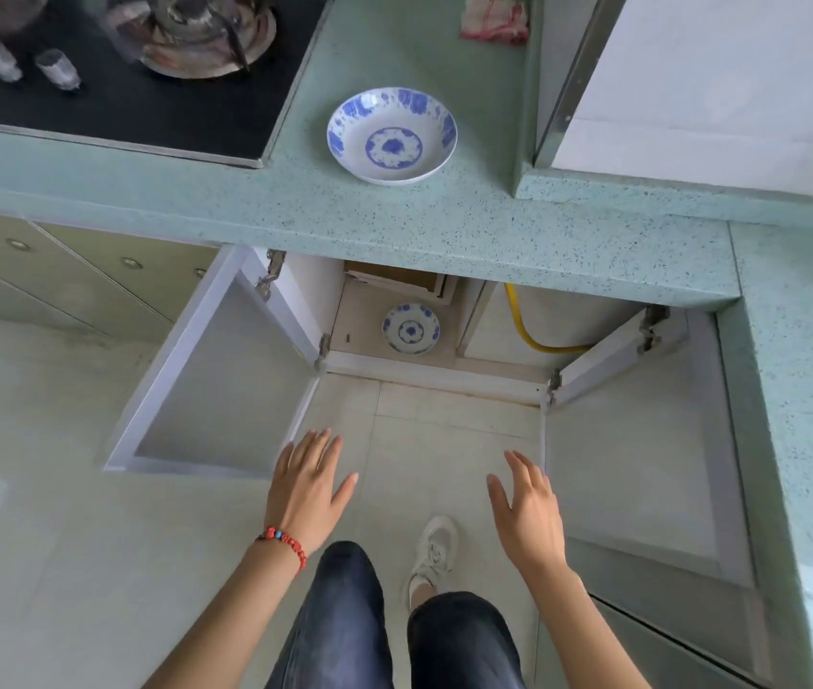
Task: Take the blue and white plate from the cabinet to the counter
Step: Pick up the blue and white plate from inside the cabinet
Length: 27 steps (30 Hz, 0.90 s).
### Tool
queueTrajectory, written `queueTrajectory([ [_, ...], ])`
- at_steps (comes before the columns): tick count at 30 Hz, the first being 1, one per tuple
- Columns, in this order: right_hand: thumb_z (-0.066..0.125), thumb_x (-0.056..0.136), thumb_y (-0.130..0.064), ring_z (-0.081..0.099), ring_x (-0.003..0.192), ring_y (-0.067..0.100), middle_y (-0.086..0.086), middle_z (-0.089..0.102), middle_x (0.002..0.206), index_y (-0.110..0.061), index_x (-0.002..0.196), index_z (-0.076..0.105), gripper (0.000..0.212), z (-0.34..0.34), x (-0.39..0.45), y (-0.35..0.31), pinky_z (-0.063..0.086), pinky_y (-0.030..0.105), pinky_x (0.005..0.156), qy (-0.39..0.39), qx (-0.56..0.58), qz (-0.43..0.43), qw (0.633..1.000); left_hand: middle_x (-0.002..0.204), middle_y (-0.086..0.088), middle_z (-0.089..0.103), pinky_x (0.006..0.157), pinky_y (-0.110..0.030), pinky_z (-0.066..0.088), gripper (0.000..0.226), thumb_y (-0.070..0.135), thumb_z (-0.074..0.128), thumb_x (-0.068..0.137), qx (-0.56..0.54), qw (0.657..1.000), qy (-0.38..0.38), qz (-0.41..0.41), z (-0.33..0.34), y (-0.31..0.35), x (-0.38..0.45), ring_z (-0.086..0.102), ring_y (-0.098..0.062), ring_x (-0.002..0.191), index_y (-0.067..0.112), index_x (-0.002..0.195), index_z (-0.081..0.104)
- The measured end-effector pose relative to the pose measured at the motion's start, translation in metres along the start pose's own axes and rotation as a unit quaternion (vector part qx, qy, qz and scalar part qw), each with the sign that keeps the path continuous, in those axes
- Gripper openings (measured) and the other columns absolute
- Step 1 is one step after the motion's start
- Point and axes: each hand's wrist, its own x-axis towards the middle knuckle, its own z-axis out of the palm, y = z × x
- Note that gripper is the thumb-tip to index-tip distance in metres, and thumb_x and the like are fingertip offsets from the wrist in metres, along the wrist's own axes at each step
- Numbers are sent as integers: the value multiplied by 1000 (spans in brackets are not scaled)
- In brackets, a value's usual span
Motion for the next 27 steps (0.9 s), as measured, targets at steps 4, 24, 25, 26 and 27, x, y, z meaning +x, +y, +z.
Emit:
queueTrajectory([
  [4, 42, 94, -29, 40, 126, 26, 9, 42, 141, -9, 133, 38, 45, 6, 39, 8, 35, 39, 103, -15, -11, -1, 1000, 137, -18, 46, 108, -49, 27, 50, 33, 50, 88, -10, 1000, -15, -10, 14, 8, 33, 38, -32, 129, 5, 127, 43],
  [24, 49, 92, -23, 40, 127, 32, 20, 46, 137, -2, 131, 41, 46, 189, 278, 85, 34, 40, 105, 36, 3, -43, 998, 141, -16, 41, 110, -44, 25, 50, 33, 46, 90, -30, 999, -8, 9, 216, -83, 252, 32, -29, 133, 8, 131, 37],
  [25, 50, 91, -22, 42, 126, 33, 21, 47, 136, -1, 130, 42, 45, 200, 294, 90, 35, 39, 104, 42, 0, -53, 998, 141, -16, 41, 110, -44, 25, 50, 33, 47, 90, -34, 999, -1, 14, 228, -89, 267, 32, -29, 133, 7, 131, 37],
  [26, 50, 91, -22, 43, 125, 34, 22, 48, 135, 0, 130, 42, 45, 210, 309, 94, 36, 39, 103, 45, -3, -61, 997, 140, -16, 42, 110, -44, 26, 49, 32, 48, 89, -37, 999, 5, 20, 240, -94, 282, 33, -30, 132, 7, 131, 38],
  [27, 50, 91, -23, 43, 125, 34, 22, 48, 135, 0, 130, 42, 45, 221, 324, 99, 37, 40, 103, 46, -6, -68, 997, 139, -17, 44, 109, -45, 27, 48, 31, 50, 89, -42, 999, 12, 27, 251, -100, 296, 35, -30, 131, 6, 129, 40],
])
